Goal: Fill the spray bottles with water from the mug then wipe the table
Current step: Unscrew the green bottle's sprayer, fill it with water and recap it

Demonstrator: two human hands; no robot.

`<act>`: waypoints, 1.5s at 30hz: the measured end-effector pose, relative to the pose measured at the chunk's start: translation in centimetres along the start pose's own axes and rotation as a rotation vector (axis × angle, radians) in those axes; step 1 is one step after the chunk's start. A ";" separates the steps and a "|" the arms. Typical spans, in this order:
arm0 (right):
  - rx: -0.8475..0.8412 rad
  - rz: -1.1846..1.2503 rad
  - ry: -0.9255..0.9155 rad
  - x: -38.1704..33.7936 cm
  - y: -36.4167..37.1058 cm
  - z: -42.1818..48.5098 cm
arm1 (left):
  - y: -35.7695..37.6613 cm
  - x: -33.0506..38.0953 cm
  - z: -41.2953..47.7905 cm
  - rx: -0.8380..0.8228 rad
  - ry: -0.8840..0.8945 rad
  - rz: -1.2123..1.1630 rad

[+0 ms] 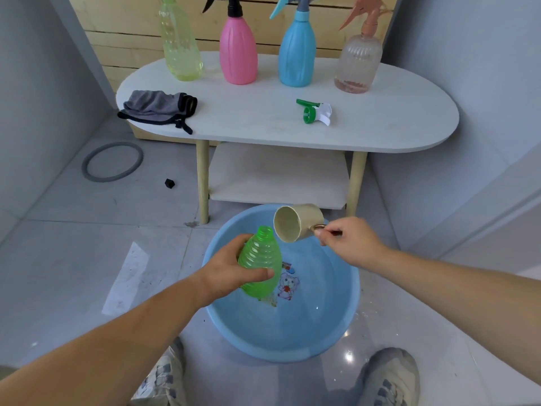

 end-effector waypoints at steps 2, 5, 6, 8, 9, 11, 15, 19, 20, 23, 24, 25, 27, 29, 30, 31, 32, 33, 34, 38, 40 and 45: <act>-0.043 -0.028 0.052 2.5 1.7 0.9 | 0.2 -0.6 0.3 0.000 -0.015 0.007; -0.065 -0.033 0.062 4.8 3.8 2.2 | 0.3 -1.6 1.1 0.010 -0.028 0.019; -0.072 -0.049 0.052 5.2 4.4 2.5 | 0.2 -1.9 1.3 0.011 -0.030 0.020; -0.099 -0.079 0.029 6.3 5.9 3.2 | 0.4 -2.7 1.8 -0.001 -0.043 0.020; -0.115 -0.090 0.018 7.0 6.6 3.5 | 0.5 -3.0 2.1 -0.008 -0.054 0.021; -0.144 -0.124 -0.020 7.6 7.8 4.0 | 0.6 -3.4 2.3 -0.018 -0.066 0.017; -0.154 -0.155 -0.076 9.2 10.0 5.6 | 0.9 -4.3 3.4 -0.018 -0.086 0.023; -0.184 -0.229 -0.054 10.6 11.7 6.1 | 0.9 -5.3 4.3 -0.003 -0.101 0.007; -0.201 -0.238 -0.056 10.6 12.1 6.1 | 0.9 -5.5 4.5 -0.001 -0.107 0.008; -0.245 -0.240 -0.066 10.7 13.3 6.4 | 0.7 -6.1 5.0 0.000 -0.119 0.023; -0.261 -0.241 -0.063 10.7 13.6 6.5 | 0.6 -6.2 5.2 -0.001 -0.125 0.024; -0.276 -0.245 -0.060 10.7 13.8 6.5 | 0.6 -6.4 5.3 -0.003 -0.129 0.022; -0.304 -0.257 -0.054 10.9 14.3 6.5 | 0.4 -6.6 5.4 -0.006 -0.132 0.023; -0.331 -0.275 -0.047 11.0 14.6 6.6 | 0.3 -6.7 5.5 -0.003 -0.139 0.029; -0.347 -0.284 -0.040 11.1 14.7 6.5 | 0.3 -6.8 5.5 0.000 -0.140 0.031; -0.361 -0.292 -0.041 11.2 14.8 6.5 | 0.3 -6.8 5.5 0.002 -0.140 0.031; -0.371 -0.302 -0.042 11.2 14.8 6.5 | 0.3 -6.9 5.5 0.004 -0.140 0.033; -0.376 -0.310 -0.045 11.2 14.9 6.5 | 0.3 -6.9 5.5 0.004 -0.139 0.035; -0.381 -0.317 -0.046 11.1 14.9 6.5 | 0.3 -6.9 5.5 0.002 -0.138 0.036; -0.395 -0.341 -0.055 10.9 15.0 6.4 | 0.3 -6.9 5.6 -0.003 -0.137 0.029; -0.401 -0.338 -0.052 11.0 15.0 6.3 | 0.2 -6.8 5.7 0.002 -0.130 0.023; -0.410 -0.271 -0.007 11.2 15.2 6.0 | 0.0 -7.3 5.8 0.005 -0.128 0.017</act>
Point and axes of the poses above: each hand's wrist, its own z-axis towards the middle knuckle, its own y-axis out of the palm, x = y × z, the point moved 10 cm from there along z, towards the middle knuckle, and after that the axes turned 5 degrees about -y, right-handed, at the moved point
